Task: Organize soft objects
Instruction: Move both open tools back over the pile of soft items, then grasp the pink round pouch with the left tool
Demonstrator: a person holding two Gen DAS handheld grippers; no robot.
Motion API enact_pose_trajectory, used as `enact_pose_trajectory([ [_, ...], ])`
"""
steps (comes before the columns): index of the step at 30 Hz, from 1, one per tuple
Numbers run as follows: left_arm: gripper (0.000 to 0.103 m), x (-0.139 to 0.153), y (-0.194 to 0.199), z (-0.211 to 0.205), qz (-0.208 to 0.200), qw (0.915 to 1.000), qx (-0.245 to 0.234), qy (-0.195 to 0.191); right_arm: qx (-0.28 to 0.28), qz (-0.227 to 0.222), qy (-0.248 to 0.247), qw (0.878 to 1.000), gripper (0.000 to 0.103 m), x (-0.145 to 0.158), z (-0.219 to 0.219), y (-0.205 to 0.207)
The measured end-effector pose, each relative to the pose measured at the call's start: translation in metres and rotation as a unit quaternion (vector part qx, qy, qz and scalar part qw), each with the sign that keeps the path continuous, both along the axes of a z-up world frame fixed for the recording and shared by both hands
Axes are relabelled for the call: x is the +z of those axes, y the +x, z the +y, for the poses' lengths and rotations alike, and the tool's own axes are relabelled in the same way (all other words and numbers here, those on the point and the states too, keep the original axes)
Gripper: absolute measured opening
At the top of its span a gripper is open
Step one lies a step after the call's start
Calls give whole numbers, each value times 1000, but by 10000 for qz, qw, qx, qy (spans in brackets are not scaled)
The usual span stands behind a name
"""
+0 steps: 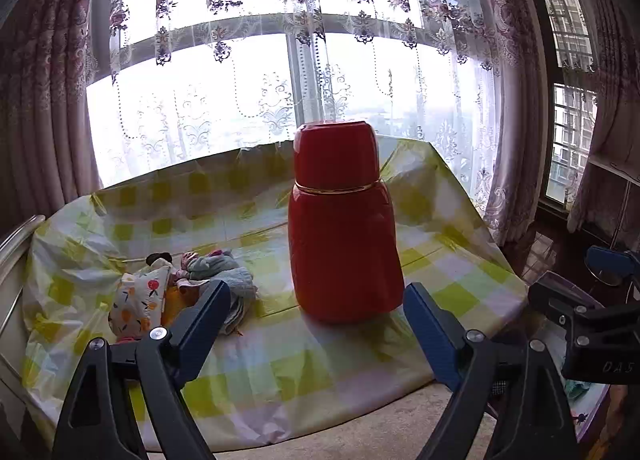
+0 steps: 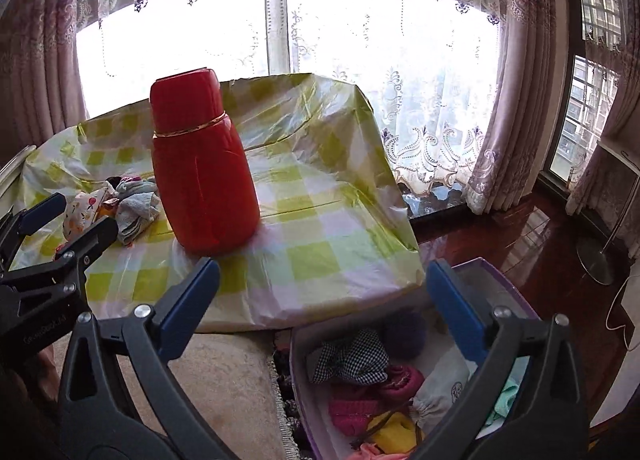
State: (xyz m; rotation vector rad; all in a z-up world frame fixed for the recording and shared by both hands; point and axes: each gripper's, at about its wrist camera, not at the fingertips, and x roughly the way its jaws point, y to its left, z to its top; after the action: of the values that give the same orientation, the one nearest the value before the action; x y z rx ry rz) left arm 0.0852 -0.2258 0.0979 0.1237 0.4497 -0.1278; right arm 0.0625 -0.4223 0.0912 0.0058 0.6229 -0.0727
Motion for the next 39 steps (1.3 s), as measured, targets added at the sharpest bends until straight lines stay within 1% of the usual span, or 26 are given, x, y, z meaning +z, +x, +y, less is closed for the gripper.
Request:
enact_pose_trajectory([
  [3,89,-2,5,36,69,9982,514,-305,326,91,-31,9994,103,-5,22,4],
  [6,89,-8,15,74,336,9933,859,-697,734,238,206,9968,103,-12,42,11],
  [8,89,-14,21,103,538,9883,1057,-958,990,387,367,9937,103,-17,57,17],
  [11,89,-26,32,151,861,9772,1389,-1359,1371,526,524,9878,103,-23,84,26],
  [12,89,-30,37,165,1003,9729,1536,-1407,1468,566,546,9860,103,-25,92,29],
  [15,89,-54,59,202,1699,9574,1839,-1436,1738,681,585,9807,103,-31,118,38],
  [17,89,-69,69,222,2044,9470,2029,-1423,1860,798,606,9774,103,-36,134,44],
  [18,89,-76,74,229,2189,9431,2058,-1425,1911,848,629,9759,103,-37,140,48],
  [20,89,-86,83,238,2379,9387,2080,-1380,1998,950,681,9728,103,-41,152,54],
  [25,89,-107,110,247,2818,9292,2129,-1089,2113,1136,792,9676,103,-50,176,70],
  [30,89,-124,131,248,3066,9242,2141,-771,2177,1212,703,9659,103,-52,196,85],
  [32,89,-131,135,249,3149,9227,2104,-716,2194,1212,658,9658,103,-53,204,92],
  [34,89,-137,138,250,3166,9222,2111,-685,2213,1223,627,9655,103,-54,214,100],
  [36,89,-137,139,251,3114,9242,2104,-672,2239,1226,611,9649,103,-54,225,109],
  [37,87,-137,137,252,3083,9255,2094,-672,2263,1217,594,9646,103,-54,231,113],
  [39,78,-136,139,254,2993,9290,2073,-666,2307,1202,525,9641,103,-54,244,121],
])
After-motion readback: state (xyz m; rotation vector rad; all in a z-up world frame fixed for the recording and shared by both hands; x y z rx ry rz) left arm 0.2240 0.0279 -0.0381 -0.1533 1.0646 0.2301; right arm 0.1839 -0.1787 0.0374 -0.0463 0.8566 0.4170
